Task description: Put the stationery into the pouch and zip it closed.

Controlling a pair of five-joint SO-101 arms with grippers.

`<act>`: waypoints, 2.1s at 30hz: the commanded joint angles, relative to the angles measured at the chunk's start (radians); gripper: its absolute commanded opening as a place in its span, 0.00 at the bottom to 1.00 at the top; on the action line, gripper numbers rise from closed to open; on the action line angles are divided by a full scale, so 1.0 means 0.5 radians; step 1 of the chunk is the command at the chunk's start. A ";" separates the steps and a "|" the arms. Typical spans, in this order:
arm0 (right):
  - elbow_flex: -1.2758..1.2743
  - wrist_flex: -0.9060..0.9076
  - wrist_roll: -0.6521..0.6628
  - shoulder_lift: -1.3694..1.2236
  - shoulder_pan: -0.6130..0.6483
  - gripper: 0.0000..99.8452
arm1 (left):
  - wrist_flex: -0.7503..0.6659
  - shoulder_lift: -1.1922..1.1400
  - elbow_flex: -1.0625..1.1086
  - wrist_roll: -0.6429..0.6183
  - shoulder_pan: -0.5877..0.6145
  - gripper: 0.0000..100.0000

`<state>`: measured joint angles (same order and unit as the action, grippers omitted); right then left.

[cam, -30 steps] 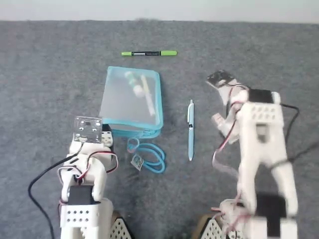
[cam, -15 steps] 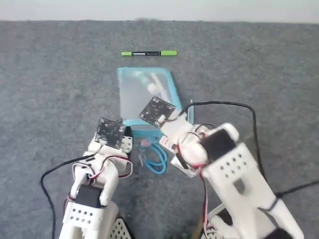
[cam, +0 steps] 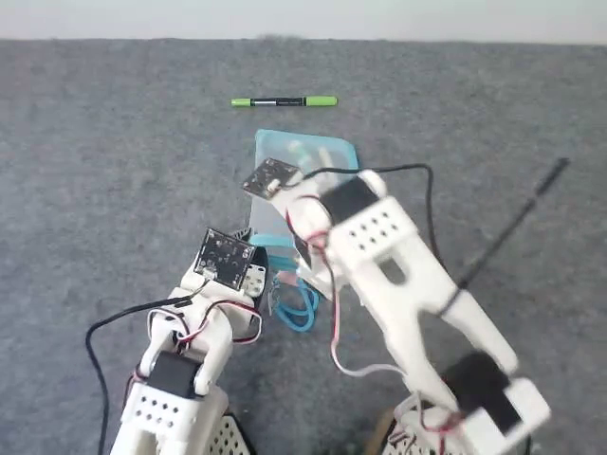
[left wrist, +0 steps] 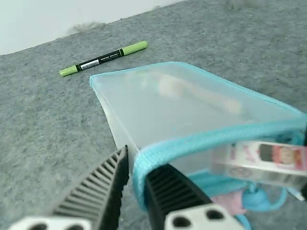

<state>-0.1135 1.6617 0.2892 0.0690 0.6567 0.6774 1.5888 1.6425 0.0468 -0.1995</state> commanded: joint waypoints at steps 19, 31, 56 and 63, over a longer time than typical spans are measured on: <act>0.997 0.097 -0.552 -0.545 -0.130 0.25 | -0.009 0.028 -0.032 0.064 -0.043 0.01; 1.000 0.259 -0.381 -0.183 -0.238 0.28 | -0.009 0.031 -0.038 0.055 0.037 0.01; -0.939 -1.115 -0.485 0.229 -0.376 0.27 | -0.080 0.028 -0.097 -0.040 0.592 0.01; -1.142 -1.315 -0.537 0.226 -0.330 0.27 | -0.080 0.028 -0.078 -0.037 0.595 0.01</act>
<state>-0.6552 1.0648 0.0361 0.1197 0.4849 0.6667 1.5888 1.6425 0.0407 0.0890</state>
